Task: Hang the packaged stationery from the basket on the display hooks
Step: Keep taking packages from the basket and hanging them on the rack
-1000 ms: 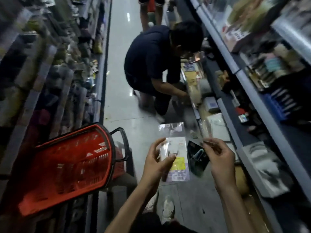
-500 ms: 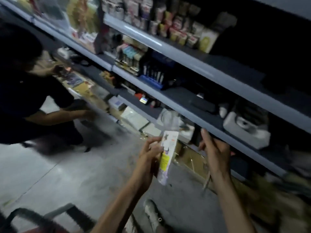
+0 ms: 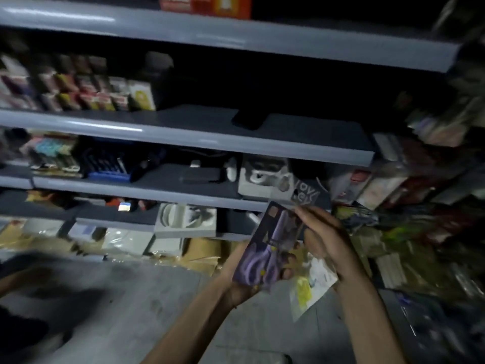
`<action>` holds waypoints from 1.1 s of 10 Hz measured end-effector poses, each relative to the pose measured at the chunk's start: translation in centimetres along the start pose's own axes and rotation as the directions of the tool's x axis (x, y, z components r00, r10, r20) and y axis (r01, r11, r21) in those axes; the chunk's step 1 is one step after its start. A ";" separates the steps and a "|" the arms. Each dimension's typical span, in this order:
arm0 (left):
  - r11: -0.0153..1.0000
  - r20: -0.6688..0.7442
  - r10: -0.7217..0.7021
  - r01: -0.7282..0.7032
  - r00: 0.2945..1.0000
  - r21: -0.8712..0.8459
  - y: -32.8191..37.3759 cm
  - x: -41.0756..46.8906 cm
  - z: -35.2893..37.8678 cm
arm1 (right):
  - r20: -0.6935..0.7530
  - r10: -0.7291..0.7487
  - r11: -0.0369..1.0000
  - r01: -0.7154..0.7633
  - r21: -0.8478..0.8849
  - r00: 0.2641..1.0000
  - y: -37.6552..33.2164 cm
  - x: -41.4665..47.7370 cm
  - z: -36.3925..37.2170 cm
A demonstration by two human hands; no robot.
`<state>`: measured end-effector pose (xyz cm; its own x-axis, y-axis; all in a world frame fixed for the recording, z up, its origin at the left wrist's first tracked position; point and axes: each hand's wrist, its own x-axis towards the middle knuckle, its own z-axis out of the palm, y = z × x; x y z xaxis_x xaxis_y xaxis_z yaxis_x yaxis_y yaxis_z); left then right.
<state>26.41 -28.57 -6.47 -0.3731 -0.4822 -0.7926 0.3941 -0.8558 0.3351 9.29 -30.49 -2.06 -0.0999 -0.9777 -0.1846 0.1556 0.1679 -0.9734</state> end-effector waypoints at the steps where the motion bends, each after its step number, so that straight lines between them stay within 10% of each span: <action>1: 0.893 0.250 0.245 -0.319 0.937 0.317 1.2 1.0 3.8 | -0.110 -0.111 0.993 0.113 0.017 0.988 -1.8 0.2 -5.9; 6: 0.278 0.496 0.726 -0.863 0.476 0.421 2.4 10.3 27.6 | -0.305 -0.383 0.906 0.291 -0.307 0.872 -8.4 6.1 -25.6; 11: 0.246 0.559 0.736 -0.921 0.381 0.303 6.2 16.7 36.9 | -0.518 -0.319 0.945 0.222 -0.242 0.794 -12.1 10.7 -29.9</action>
<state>-8.33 -48.83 1.18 -0.3217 -0.9185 0.2298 0.1859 0.1767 0.9666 -23.09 -39.26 3.68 -0.6376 -0.7646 0.0939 -0.1125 -0.0281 -0.9933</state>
